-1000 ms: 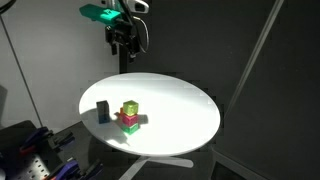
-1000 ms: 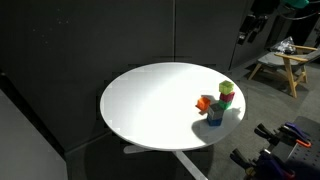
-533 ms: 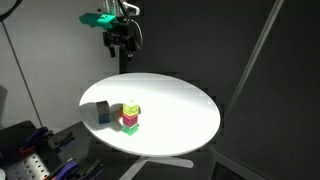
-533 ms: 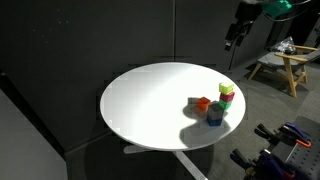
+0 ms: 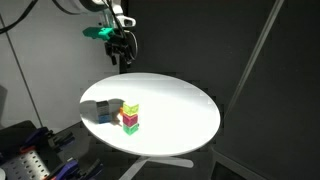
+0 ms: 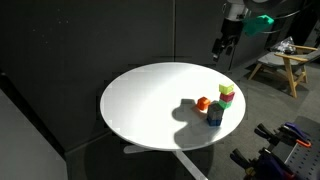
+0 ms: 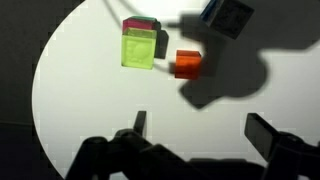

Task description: Put the orange block on top of the grey block

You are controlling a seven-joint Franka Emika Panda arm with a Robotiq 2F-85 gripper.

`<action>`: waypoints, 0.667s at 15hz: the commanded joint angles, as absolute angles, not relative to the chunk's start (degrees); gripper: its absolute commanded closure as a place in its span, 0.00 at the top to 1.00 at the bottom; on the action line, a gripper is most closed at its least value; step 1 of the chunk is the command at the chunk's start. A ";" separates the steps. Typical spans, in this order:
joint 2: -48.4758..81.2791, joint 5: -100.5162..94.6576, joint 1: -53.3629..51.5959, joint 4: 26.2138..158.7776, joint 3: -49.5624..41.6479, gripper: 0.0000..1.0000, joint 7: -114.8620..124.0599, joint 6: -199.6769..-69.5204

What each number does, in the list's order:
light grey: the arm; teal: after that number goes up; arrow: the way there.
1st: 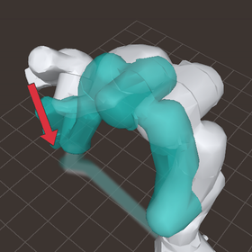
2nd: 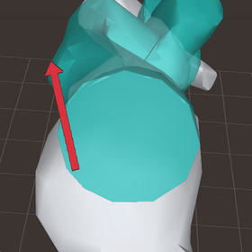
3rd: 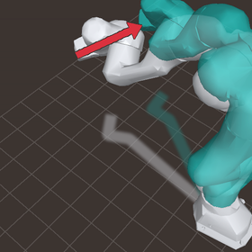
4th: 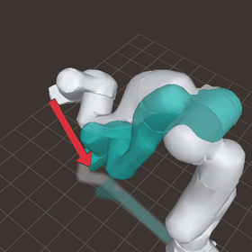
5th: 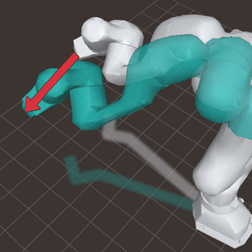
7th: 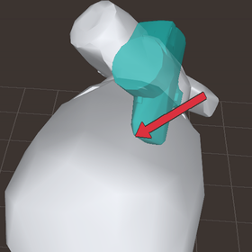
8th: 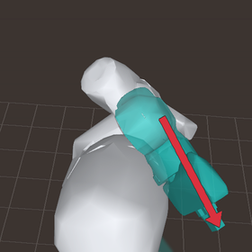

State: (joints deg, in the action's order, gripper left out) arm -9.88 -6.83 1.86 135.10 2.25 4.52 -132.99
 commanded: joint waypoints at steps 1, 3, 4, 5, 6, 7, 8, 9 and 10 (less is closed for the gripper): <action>-5.48 -9.41 1.81 132.99 2.56 1.00 9.52 -134.05; -2.76 -9.28 1.67 131.99 2.27 1.00 10.88 -134.12; -1.34 -8.77 1.56 131.42 2.06 1.00 10.93 -134.19; -0.07 -8.39 1.45 130.83 1.89 1.00 11.02 -134.12; 1.24 -8.11 1.38 130.23 1.71 1.00 10.94 -134.23; 2.43 -7.79 1.28 129.69 1.56 1.00 10.74 -134.23; 3.63 -7.69 1.21 129.10 1.42 1.00 10.47 -134.44; 4.77 -7.57 1.14 128.49 1.27 1.00 10.23 -134.56; 5.78 -7.48 1.08 127.95 1.14 1.00 10.04 -134.74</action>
State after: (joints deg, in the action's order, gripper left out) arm 2.40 -7.75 1.85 130.94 2.08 9.67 -134.48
